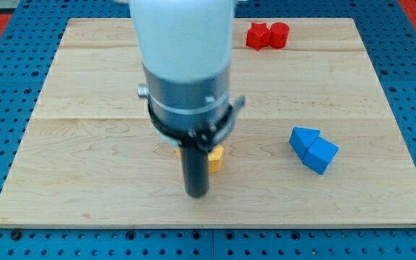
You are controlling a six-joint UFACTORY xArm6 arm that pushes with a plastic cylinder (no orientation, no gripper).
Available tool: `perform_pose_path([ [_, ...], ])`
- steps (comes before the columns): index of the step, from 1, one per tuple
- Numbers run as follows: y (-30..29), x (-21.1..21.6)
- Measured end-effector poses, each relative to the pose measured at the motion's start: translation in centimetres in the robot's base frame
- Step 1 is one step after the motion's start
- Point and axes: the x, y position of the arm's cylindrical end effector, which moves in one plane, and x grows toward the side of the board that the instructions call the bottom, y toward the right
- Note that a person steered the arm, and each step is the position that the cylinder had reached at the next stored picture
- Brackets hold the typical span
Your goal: Push the yellow hexagon to the right of the yellow heart
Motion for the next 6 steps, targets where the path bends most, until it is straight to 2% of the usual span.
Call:
perform_pose_path([
  [1,4.2,-0.6],
  [2,4.2,-2.3],
  [5,-1.4,-5.9],
  [6,2.2,-3.7],
])
